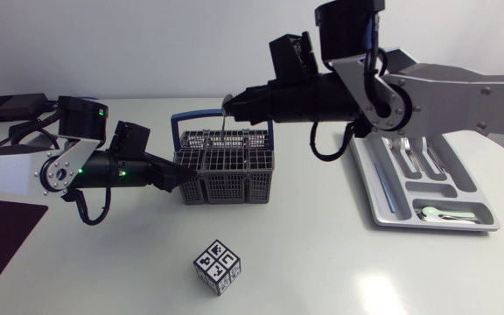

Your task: Transfer all utensils from the basket to the drawer tray.

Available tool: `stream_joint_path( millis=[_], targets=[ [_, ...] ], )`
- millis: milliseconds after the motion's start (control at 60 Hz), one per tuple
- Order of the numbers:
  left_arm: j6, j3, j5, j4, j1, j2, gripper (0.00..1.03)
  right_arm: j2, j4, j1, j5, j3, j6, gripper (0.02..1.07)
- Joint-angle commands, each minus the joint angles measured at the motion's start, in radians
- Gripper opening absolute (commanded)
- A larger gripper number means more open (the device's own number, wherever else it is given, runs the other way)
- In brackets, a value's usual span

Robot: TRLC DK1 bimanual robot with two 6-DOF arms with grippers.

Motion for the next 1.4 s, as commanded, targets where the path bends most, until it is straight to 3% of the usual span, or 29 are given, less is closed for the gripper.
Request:
stream_joint_path(
  millis=[0, 100, 333, 517, 783, 1033, 1167, 1383],
  targets=[
    [-0.009, -0.005, 0.003, -0.017, -0.008, -0.024, 0.55, -0.045, -0.033, -0.031, -0.028, -0.024, -0.003, 0.08],
    [-0.009, -0.004, 0.001, -0.049, -0.008, -0.063, 0.56, -0.085, -0.105, -0.066, -0.054, -0.027, -0.026, 0.08],
    [-0.011, 0.007, -0.005, -0.124, -0.005, -0.133, 0.55, -0.174, -0.406, -0.167, -0.060, -0.024, -0.201, 0.08],
    [-0.017, -0.002, -0.040, -0.149, -0.018, -0.167, 0.55, -0.257, -0.623, -0.330, -0.035, -0.072, -0.374, 0.08],
    [-0.018, -0.013, -0.078, -0.192, -0.038, -0.228, 0.55, -0.337, -0.760, -0.653, 0.071, -0.168, -0.648, 0.08],
    [-0.018, -0.030, -0.092, -0.218, -0.038, -0.264, 0.55, -0.288, -0.700, -0.934, 0.203, -0.226, -0.879, 0.08],
    [-0.018, -0.030, -0.101, -0.230, -0.038, -0.279, 0.55, -0.231, -0.570, -1.002, 0.305, -0.288, -0.968, 0.08],
    [-0.018, -0.042, -0.115, -0.247, -0.050, -0.306, 0.55, -0.116, -0.416, -1.038, 0.381, -0.348, -1.010, 0.08]
  ],
)
